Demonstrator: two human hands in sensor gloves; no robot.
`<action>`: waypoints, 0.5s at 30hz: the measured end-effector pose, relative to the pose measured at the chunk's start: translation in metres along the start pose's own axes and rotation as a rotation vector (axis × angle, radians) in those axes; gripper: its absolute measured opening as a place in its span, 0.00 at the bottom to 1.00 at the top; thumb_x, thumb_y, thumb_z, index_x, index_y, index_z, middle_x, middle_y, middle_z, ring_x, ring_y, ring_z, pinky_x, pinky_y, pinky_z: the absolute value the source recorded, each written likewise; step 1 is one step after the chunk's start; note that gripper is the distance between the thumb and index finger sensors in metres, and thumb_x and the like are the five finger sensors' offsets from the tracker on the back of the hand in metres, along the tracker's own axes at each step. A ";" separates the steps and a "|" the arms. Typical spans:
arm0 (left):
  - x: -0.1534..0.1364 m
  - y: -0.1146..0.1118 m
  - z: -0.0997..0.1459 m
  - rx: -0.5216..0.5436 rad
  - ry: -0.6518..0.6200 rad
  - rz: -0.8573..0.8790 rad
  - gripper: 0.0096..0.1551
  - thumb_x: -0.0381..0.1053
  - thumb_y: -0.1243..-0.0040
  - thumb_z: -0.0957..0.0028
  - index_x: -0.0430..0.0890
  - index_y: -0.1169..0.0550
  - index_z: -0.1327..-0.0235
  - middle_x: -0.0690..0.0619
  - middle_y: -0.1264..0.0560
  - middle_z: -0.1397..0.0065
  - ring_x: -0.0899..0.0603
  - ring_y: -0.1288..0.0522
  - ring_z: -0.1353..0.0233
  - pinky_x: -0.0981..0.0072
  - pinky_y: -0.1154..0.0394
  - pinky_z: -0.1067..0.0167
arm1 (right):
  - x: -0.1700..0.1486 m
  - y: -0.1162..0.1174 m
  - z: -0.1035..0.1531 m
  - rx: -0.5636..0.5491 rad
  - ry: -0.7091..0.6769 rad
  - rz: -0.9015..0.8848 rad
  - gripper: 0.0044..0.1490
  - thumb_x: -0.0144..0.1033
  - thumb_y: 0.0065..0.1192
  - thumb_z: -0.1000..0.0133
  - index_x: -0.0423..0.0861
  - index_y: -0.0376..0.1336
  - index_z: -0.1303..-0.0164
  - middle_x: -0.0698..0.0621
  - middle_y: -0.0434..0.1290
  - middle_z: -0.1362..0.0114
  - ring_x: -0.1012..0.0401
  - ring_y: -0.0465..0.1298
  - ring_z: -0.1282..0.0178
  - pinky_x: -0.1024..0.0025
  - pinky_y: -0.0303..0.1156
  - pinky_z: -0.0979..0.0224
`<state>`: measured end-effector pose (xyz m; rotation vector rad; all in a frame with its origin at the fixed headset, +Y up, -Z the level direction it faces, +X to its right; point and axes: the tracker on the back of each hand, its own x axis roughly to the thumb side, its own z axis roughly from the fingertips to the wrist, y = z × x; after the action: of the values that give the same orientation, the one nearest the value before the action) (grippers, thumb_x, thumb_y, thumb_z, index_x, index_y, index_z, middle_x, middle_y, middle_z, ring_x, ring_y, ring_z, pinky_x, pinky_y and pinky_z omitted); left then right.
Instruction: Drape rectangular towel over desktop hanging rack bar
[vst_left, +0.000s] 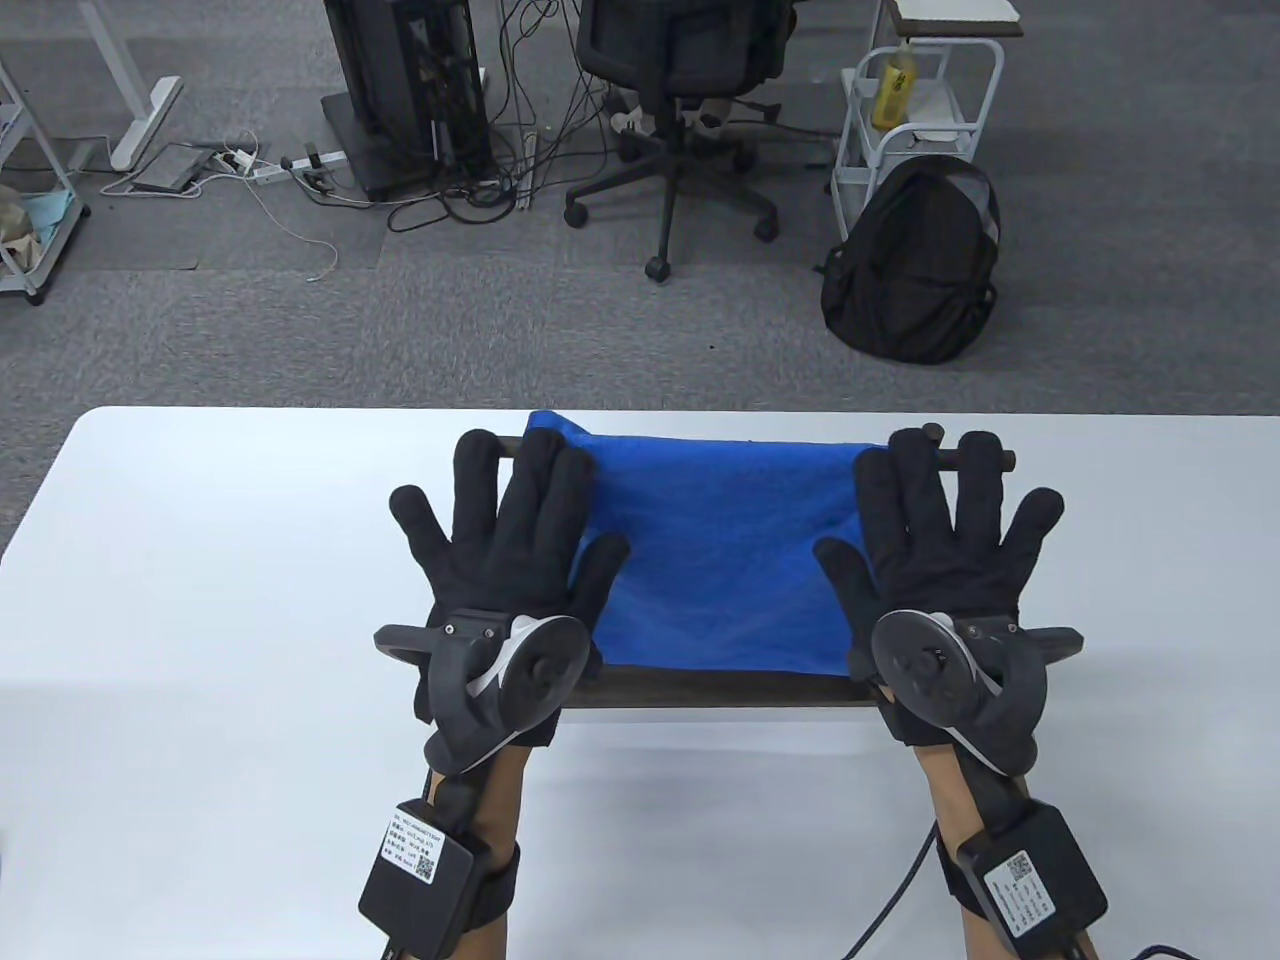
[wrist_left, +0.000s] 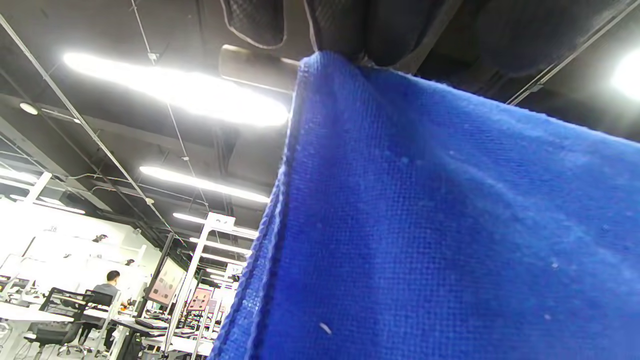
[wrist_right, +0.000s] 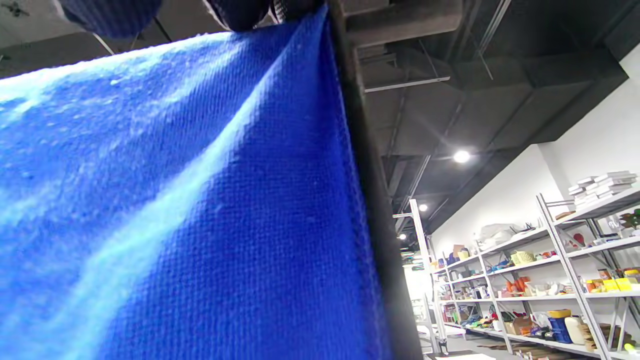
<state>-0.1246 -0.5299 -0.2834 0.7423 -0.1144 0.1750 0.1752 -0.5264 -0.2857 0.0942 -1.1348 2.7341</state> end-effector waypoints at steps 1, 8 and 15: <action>0.000 0.000 0.000 0.001 0.001 -0.002 0.40 0.72 0.50 0.50 0.64 0.37 0.21 0.61 0.38 0.12 0.36 0.45 0.10 0.25 0.54 0.25 | 0.000 0.000 0.000 -0.001 0.001 0.000 0.46 0.63 0.56 0.49 0.58 0.51 0.21 0.57 0.53 0.10 0.46 0.43 0.10 0.29 0.38 0.23; 0.003 0.006 0.002 0.022 -0.013 0.013 0.41 0.73 0.50 0.50 0.64 0.38 0.21 0.60 0.38 0.12 0.36 0.45 0.10 0.25 0.54 0.25 | 0.001 -0.002 0.001 -0.007 -0.004 -0.002 0.46 0.64 0.56 0.49 0.58 0.50 0.21 0.57 0.52 0.10 0.46 0.43 0.10 0.29 0.38 0.23; 0.034 0.028 0.013 0.087 -0.123 0.022 0.40 0.73 0.50 0.50 0.64 0.36 0.22 0.60 0.37 0.13 0.38 0.43 0.11 0.29 0.49 0.23 | 0.009 -0.019 0.009 -0.050 -0.054 -0.058 0.47 0.63 0.56 0.49 0.57 0.49 0.21 0.57 0.51 0.10 0.46 0.43 0.10 0.30 0.39 0.23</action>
<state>-0.0976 -0.5139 -0.2498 0.8386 -0.2331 0.1557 0.1698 -0.5184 -0.2651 0.1915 -1.1939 2.6661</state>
